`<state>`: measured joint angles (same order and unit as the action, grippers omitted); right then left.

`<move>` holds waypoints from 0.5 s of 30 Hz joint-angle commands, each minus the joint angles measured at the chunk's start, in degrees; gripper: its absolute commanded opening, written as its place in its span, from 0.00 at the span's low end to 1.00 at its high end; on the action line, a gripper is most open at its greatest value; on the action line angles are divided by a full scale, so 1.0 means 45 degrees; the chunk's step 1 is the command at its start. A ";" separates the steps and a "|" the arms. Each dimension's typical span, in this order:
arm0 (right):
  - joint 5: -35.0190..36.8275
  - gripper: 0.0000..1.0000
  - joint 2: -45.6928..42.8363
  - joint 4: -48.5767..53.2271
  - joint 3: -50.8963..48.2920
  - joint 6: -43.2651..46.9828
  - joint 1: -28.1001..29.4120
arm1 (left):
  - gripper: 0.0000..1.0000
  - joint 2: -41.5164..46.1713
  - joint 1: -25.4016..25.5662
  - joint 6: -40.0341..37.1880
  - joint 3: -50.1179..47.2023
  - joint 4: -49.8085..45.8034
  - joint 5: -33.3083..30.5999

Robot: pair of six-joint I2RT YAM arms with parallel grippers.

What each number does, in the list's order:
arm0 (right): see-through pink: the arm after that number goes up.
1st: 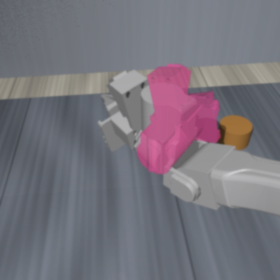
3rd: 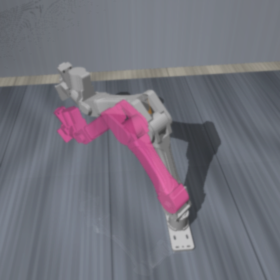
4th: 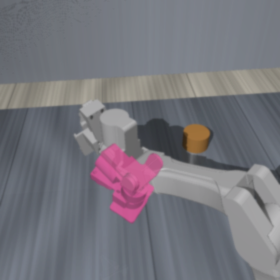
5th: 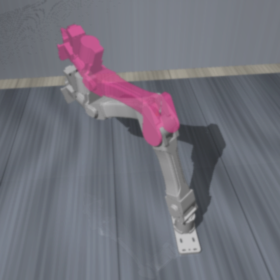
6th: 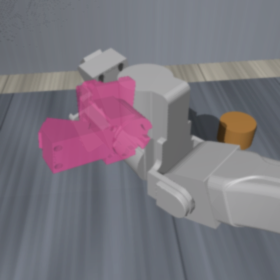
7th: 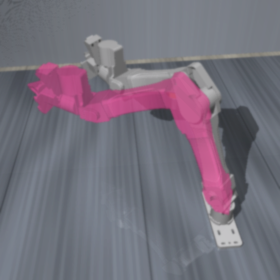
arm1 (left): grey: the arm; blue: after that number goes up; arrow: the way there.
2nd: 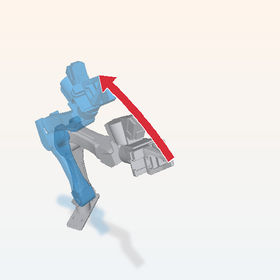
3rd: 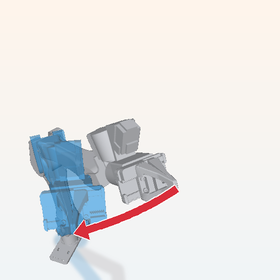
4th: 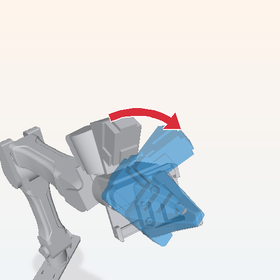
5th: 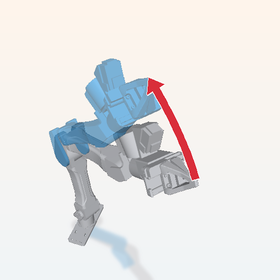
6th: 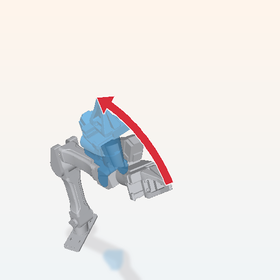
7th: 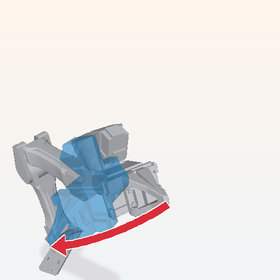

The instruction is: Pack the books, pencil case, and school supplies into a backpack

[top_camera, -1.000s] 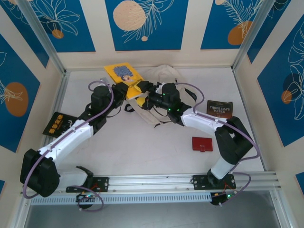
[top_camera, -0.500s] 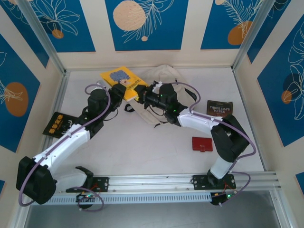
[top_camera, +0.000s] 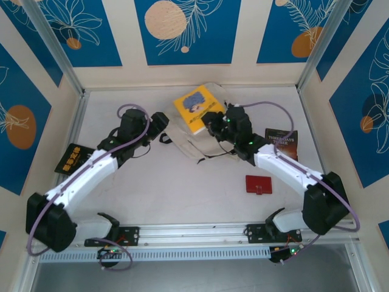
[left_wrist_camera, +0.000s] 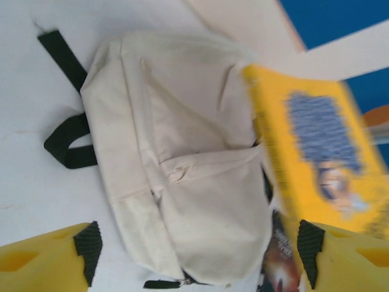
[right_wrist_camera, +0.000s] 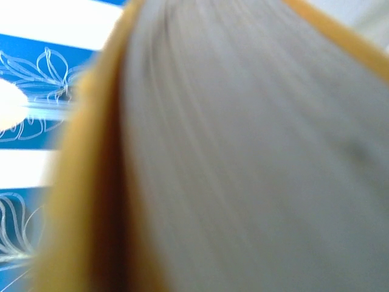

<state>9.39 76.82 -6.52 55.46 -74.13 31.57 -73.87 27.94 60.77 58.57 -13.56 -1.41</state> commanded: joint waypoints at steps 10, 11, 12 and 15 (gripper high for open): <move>-0.0121 0.06 -0.2155 0.1748 -0.0730 0.2900 -0.2591 | 0.60 -0.6824 0.0570 -0.2708 0.4306 -0.0644 0.3854; -0.0160 0.06 -0.2244 0.1856 -0.0795 0.2801 -0.2740 | 0.62 -0.7623 0.0572 -0.2814 0.5087 -0.1011 0.4200; -0.0167 0.06 -0.2316 0.1922 -0.0882 0.2674 -0.2859 | 0.63 -0.8414 0.0572 -0.2839 0.5812 -0.1221 0.4524; -0.0465 0.06 -0.2445 0.1815 -0.1131 0.2416 -0.3095 | 0.64 -1.0216 0.0594 -0.2794 0.7450 -0.1456 0.5208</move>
<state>9.17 68.66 4.64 50.68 -63.99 18.37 -114.54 30.24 50.11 87.02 -16.69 16.60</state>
